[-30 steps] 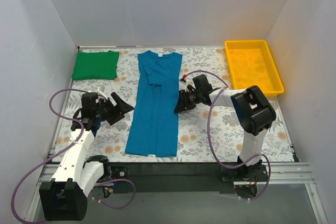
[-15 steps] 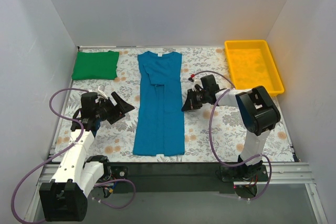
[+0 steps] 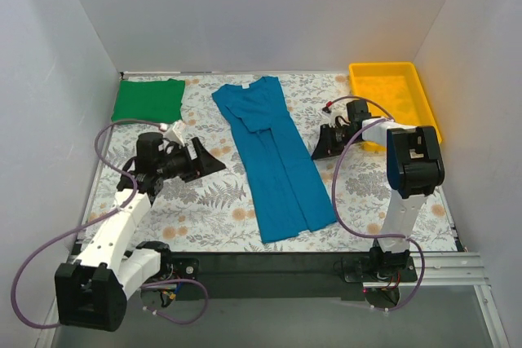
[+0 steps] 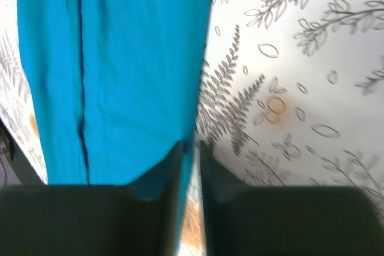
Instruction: Fold and stack the t-shirts
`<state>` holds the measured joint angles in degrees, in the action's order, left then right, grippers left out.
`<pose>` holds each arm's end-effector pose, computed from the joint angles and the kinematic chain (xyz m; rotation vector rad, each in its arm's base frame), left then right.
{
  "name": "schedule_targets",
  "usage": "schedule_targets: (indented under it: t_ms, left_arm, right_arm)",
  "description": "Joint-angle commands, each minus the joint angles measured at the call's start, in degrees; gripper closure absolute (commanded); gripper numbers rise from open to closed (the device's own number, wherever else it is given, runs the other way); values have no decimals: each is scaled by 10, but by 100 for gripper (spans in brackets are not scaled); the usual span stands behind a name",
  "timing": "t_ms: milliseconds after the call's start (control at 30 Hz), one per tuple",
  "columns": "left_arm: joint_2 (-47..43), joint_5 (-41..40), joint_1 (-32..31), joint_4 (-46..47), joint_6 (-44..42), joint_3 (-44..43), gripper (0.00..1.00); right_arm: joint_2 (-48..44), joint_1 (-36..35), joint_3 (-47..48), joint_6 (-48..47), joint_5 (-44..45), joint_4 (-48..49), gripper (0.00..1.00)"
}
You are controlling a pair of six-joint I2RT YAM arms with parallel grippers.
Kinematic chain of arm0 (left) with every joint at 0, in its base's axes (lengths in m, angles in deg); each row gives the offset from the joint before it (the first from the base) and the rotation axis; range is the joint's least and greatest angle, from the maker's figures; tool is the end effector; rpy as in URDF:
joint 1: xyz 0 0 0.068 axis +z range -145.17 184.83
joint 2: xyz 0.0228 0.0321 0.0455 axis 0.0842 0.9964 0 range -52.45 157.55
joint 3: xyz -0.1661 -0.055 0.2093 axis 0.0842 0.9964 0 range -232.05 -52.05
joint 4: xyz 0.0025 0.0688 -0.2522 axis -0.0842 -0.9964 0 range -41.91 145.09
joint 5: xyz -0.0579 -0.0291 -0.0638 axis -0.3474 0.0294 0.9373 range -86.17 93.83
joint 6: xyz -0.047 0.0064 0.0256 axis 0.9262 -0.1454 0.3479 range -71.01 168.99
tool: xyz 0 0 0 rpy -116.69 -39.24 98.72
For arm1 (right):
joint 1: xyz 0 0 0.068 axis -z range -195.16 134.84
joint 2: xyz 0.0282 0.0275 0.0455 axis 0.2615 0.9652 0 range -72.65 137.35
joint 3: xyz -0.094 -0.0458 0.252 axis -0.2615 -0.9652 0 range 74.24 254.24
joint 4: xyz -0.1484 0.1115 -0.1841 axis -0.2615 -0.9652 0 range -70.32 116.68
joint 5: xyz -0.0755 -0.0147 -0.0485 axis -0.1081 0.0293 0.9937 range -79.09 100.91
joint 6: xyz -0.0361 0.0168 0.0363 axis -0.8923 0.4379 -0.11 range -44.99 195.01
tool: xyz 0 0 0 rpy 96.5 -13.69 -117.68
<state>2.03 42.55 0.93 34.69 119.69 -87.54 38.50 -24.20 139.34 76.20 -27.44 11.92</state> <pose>0.1945 -0.0355 0.2407 -1.0153 2.2837 -1.3953 0.3700 0.0813 0.1361 -0.4037 2.5215 0.9400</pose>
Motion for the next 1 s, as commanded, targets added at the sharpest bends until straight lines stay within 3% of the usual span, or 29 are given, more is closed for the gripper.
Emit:
schedule_targets:
  t_ms: [0,67,100,200,433,533,600,733,800,867,967]
  left_arm:
    - [30,-4,-86,36,-51,-57,27]
    - [50,-45,-164,34,-89,-89,27]
    - [69,-58,-189,27,-106,-99,27]
    - [98,-114,-275,5,-173,-131,27]
    - [126,-236,-516,-12,-317,-109,30]
    - [131,-283,-582,0,-355,-78,33]
    - [139,-297,-600,17,-363,-64,35]
    - [166,-326,-650,41,-374,-64,41]
    - [190,-344,-670,51,-379,-67,41]
    - [214,-359,-694,57,-380,-69,41]
    - [245,-390,-713,76,-373,-66,41]
  right_arm:
    - [13,20,54,-134,-52,-136,70]
    - [13,22,80,-203,-72,-190,61]
    - [5,22,80,-246,-80,-219,49]
    - [-32,23,73,-311,-72,-243,39]
    - [-163,22,35,-464,-95,-274,35]
    - [-240,21,4,-532,-94,-262,33]
    - [-311,22,-30,-596,-106,-230,2]
    - [-406,22,-141,-597,-144,-120,2]
    - [-408,20,-151,-622,-180,-148,4]
    - [-399,14,-137,-695,-195,-224,15]
    - [-416,7,-154,-706,-184,-219,20]
